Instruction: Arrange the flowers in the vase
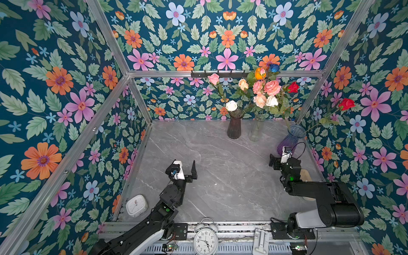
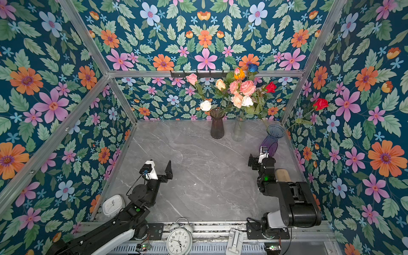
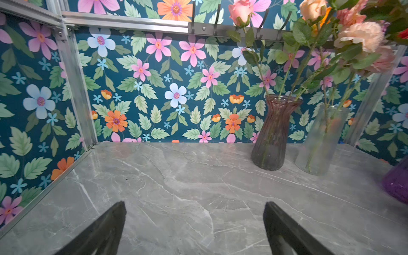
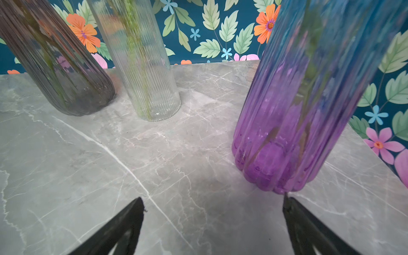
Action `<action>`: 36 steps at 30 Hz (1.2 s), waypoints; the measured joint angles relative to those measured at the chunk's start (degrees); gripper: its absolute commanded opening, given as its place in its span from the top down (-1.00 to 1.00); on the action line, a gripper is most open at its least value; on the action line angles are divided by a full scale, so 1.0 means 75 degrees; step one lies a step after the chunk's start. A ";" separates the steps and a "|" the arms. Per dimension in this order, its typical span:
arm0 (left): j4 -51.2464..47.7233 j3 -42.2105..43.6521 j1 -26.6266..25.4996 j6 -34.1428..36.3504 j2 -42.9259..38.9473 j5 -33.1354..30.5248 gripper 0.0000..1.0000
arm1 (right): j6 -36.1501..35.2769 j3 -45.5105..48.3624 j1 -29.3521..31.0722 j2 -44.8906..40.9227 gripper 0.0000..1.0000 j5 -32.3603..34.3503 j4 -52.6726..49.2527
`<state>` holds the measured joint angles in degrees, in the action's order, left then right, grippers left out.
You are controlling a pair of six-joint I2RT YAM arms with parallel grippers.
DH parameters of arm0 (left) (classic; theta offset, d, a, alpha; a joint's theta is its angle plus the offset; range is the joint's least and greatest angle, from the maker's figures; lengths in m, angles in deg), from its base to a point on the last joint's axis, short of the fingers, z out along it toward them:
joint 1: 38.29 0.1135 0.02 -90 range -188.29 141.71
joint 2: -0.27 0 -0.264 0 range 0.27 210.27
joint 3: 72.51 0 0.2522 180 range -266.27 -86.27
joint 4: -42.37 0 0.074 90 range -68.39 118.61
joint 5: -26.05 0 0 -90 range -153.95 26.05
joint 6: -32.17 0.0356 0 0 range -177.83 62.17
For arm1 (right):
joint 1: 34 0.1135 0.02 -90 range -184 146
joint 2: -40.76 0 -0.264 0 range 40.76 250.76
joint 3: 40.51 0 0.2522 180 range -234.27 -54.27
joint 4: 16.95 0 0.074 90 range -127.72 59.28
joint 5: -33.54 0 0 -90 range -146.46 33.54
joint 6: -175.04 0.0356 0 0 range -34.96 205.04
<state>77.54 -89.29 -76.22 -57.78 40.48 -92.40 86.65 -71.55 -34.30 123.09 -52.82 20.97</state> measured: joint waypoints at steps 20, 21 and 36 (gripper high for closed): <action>0.4567 0.0341 0.1687 0.1894 0.5015 -0.1043 -0.99 | 0.0160 0.0289 -0.0020 -0.0041 -0.98 -0.0076 0.0076; 0.4814 0.0332 0.1786 0.1979 0.5307 -0.1046 -0.99 | 0.0160 0.0297 -0.0020 -0.0038 -0.98 -0.0067 0.0073; 0.5843 -0.0323 0.3797 0.0784 0.7143 0.0557 -1.00 | 0.0251 -0.0003 -0.0050 -0.0015 -0.98 0.0152 -0.0163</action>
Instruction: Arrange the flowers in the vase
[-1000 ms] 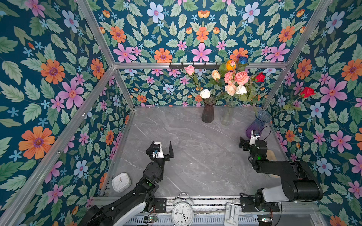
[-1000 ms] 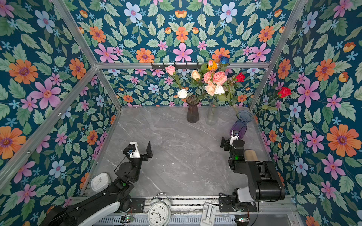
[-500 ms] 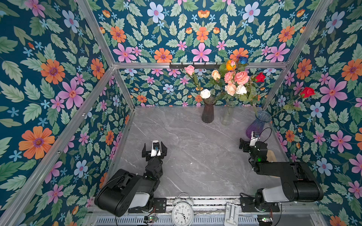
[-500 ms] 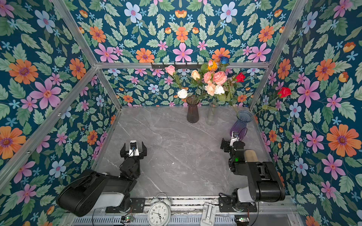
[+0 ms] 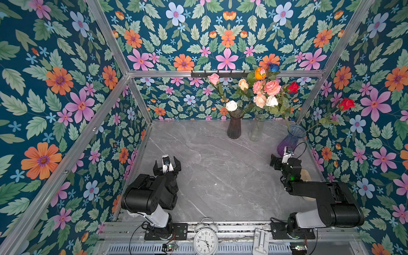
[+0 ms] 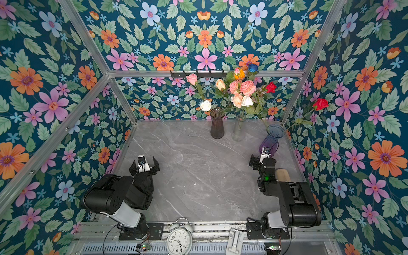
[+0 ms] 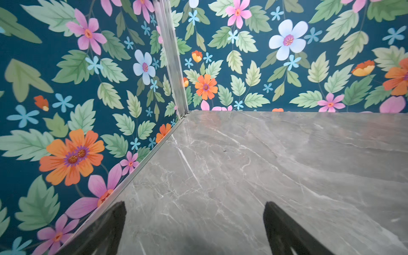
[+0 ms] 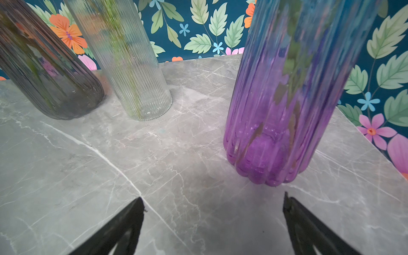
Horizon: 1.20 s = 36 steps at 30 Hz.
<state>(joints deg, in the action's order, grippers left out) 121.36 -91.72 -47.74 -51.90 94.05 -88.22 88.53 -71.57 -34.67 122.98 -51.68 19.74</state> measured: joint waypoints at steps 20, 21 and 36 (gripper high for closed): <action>-0.2535 -0.1230 0.1043 -0.0749 -0.0181 0.2326 -1.00 | -0.0131 0.0455 0.0006 0.0009 -0.98 -0.0364 0.0458; -0.2532 -0.1207 0.1046 -0.0705 -0.0187 0.2605 -1.00 | -0.0146 0.0198 -0.0052 0.0029 -0.98 -0.0472 0.0245; -0.2879 -0.1428 0.1259 -0.0761 -0.0163 0.3188 -1.00 | -0.0096 -0.0029 -0.0283 -0.0017 -0.98 -0.1105 -0.0073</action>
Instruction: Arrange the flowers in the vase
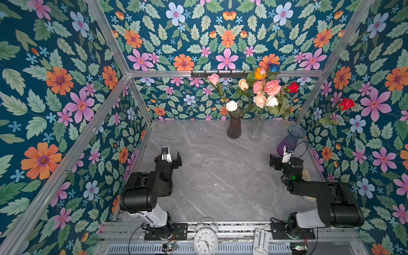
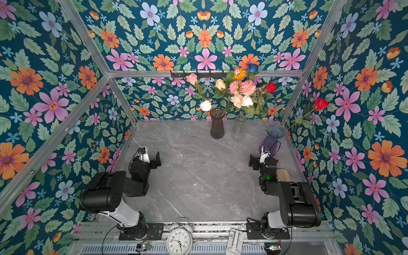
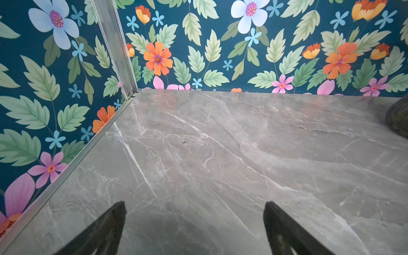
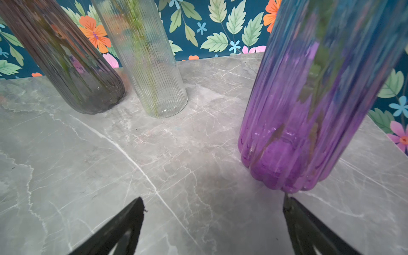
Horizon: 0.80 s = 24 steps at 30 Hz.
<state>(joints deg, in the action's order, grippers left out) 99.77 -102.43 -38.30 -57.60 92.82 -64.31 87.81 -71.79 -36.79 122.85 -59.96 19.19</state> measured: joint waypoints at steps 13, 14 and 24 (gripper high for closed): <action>0.0067 -0.0041 0.0000 -0.0003 0.0000 0.0012 -1.00 | 0.0003 -0.0012 0.0076 0.0055 -0.98 0.0093 0.0350; 0.0032 -0.0044 0.0000 -0.0003 0.0000 0.0006 -1.00 | 0.0000 -0.0015 0.0073 0.0061 -0.98 0.0093 0.0265; -0.0020 -0.0041 -0.0003 -0.0003 0.0006 -0.0003 -1.00 | -0.0026 -0.0026 0.0073 0.0032 -0.98 0.0090 0.0038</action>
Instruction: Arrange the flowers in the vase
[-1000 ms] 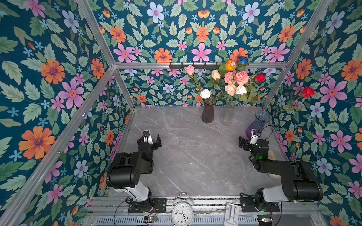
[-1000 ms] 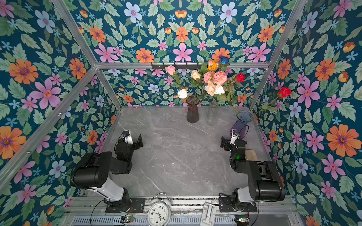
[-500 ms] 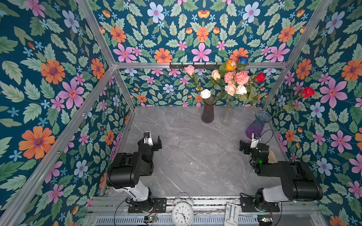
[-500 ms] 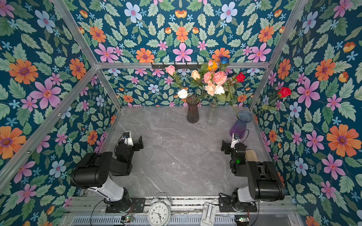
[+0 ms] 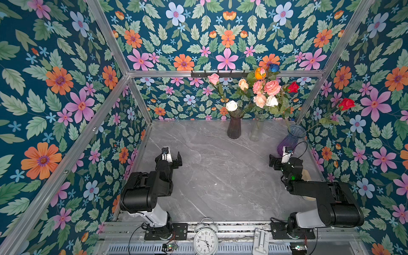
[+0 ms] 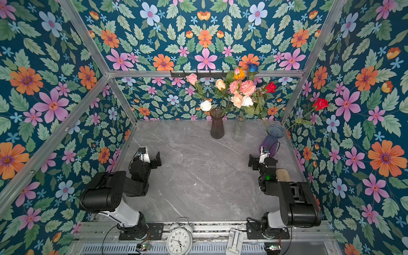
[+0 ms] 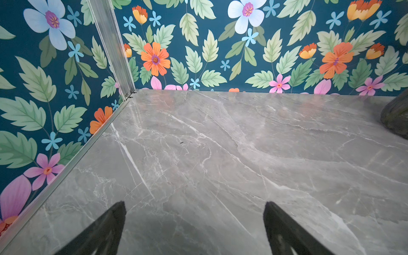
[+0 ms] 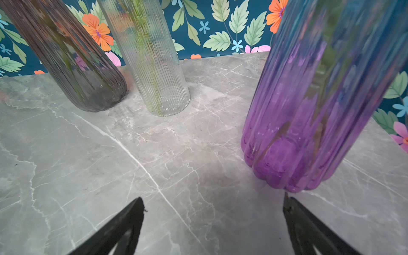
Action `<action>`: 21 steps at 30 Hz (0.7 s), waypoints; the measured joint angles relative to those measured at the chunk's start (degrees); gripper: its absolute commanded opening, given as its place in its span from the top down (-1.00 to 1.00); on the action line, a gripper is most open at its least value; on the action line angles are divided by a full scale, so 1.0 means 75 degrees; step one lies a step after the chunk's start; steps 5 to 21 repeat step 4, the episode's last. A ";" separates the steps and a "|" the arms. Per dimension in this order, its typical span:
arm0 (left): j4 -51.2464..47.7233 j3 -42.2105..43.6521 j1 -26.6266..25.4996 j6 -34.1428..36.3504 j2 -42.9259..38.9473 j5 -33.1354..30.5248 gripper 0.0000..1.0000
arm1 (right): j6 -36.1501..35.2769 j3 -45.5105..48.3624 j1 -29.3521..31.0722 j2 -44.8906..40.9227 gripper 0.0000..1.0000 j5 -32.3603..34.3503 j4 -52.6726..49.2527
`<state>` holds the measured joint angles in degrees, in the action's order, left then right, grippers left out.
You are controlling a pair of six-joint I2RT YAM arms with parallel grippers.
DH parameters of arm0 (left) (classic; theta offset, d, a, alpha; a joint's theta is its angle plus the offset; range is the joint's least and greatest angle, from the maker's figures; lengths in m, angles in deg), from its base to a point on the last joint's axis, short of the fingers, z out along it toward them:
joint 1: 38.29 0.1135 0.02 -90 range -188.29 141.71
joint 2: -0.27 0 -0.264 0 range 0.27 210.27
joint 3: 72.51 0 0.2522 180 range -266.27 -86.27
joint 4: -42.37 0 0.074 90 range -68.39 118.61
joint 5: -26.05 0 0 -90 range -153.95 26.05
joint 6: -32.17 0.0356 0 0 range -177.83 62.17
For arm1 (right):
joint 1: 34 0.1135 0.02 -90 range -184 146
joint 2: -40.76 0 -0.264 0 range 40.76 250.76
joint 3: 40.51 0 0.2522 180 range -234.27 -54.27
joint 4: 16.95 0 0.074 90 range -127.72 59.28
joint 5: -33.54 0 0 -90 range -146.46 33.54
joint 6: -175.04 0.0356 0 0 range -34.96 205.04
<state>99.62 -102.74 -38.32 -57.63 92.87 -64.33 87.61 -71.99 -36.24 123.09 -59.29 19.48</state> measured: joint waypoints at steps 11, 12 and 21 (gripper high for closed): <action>-0.0012 -0.0003 0.0000 0.0000 0.0006 0.0003 -1.00 | 0.0000 0.0000 0.0003 0.0000 -0.98 -0.0003 -0.0003; -0.0012 -0.0003 0.0000 0.0000 0.0006 0.0003 -1.00 | 0.0000 0.0000 0.0003 0.0000 -0.98 -0.0003 -0.0003; -0.0012 -0.0003 0.0000 0.0000 0.0006 0.0003 -1.00 | 0.0000 0.0000 0.0003 0.0000 -0.98 -0.0003 -0.0003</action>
